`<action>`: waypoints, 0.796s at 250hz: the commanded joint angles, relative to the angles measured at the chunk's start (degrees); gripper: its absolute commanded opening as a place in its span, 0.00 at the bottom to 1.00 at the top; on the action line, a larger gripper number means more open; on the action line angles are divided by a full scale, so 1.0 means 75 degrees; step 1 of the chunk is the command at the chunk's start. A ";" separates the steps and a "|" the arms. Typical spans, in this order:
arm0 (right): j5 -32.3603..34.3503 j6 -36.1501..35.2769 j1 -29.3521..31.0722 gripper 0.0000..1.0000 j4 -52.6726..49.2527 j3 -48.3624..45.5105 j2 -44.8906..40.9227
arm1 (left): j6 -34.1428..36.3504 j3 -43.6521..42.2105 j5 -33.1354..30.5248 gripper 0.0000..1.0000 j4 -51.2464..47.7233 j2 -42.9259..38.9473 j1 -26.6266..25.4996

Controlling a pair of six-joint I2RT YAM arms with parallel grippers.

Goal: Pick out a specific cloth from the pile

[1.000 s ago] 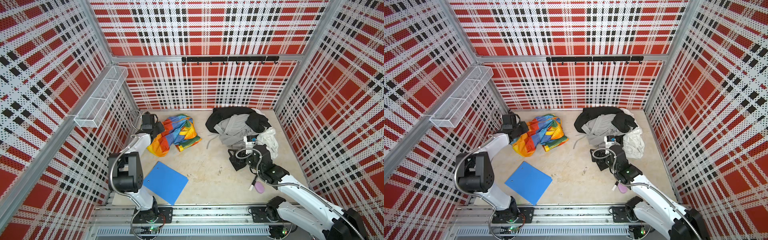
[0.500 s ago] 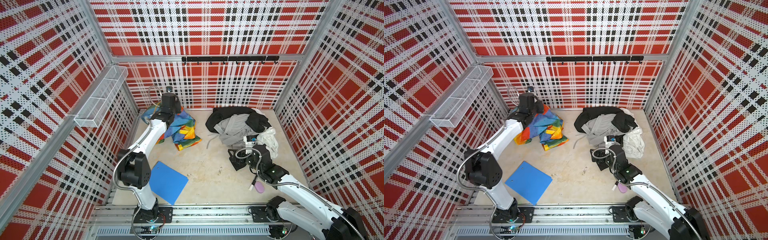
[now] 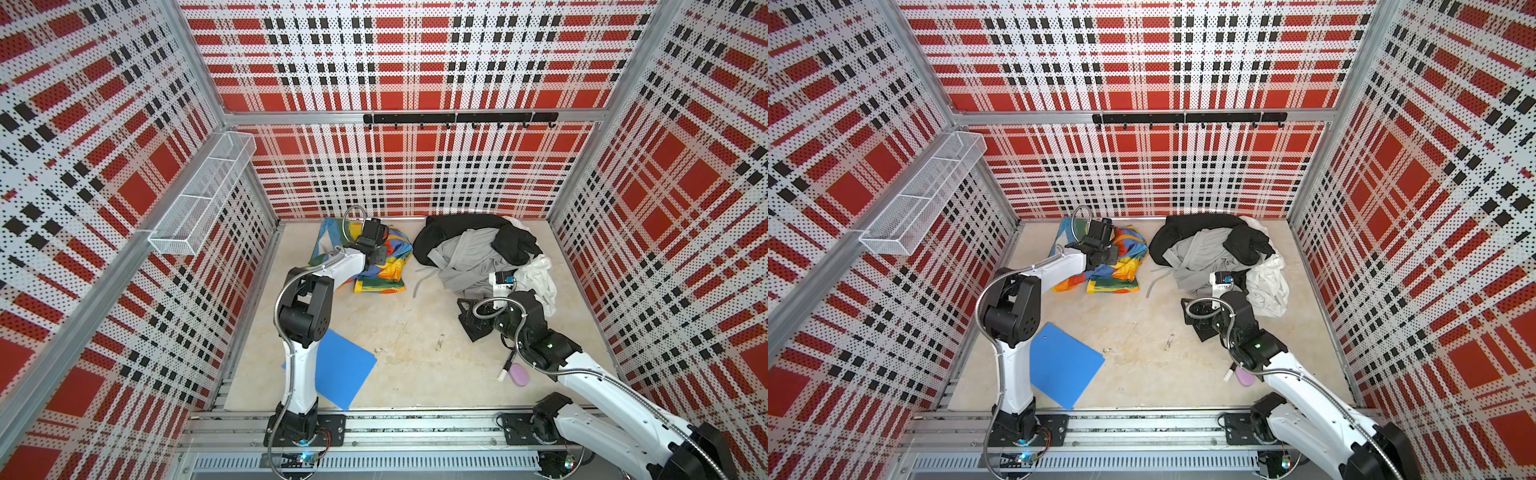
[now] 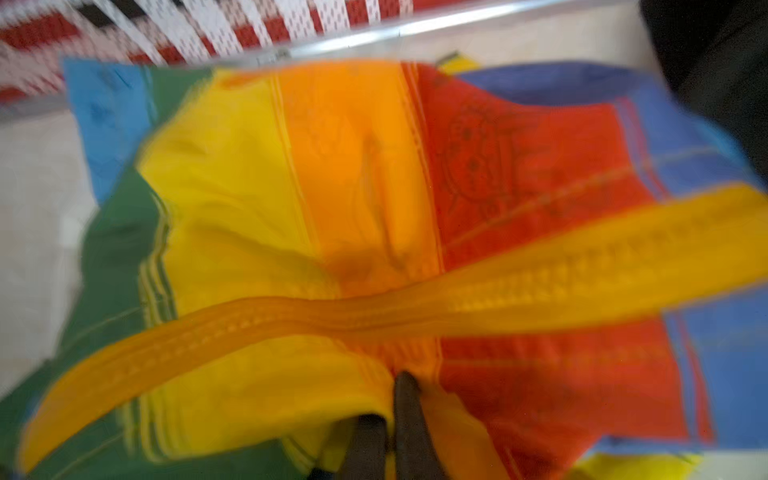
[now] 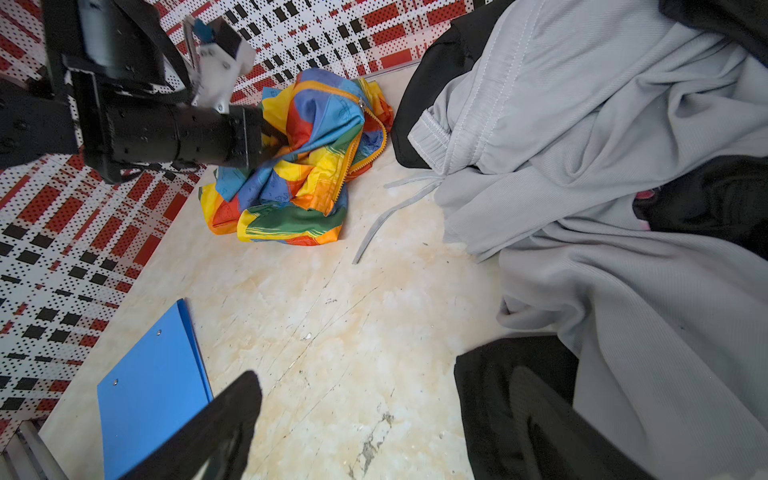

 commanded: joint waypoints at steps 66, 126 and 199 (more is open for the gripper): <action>0.0039 -0.0003 0.0023 1.00 0.0245 -0.0042 0.0037 | -0.0475 -0.1096 0.0851 0.88 0.0723 -0.2026 0.0415; -0.0021 0.0011 0.0023 1.00 0.0323 -0.0033 0.0034 | 0.1135 -0.1367 0.0505 0.99 0.1264 -0.2449 0.0011; 0.0102 0.0005 0.0015 1.00 0.0044 0.0005 -0.0221 | 0.1594 0.0654 0.0106 0.99 0.0347 -0.0196 -0.0444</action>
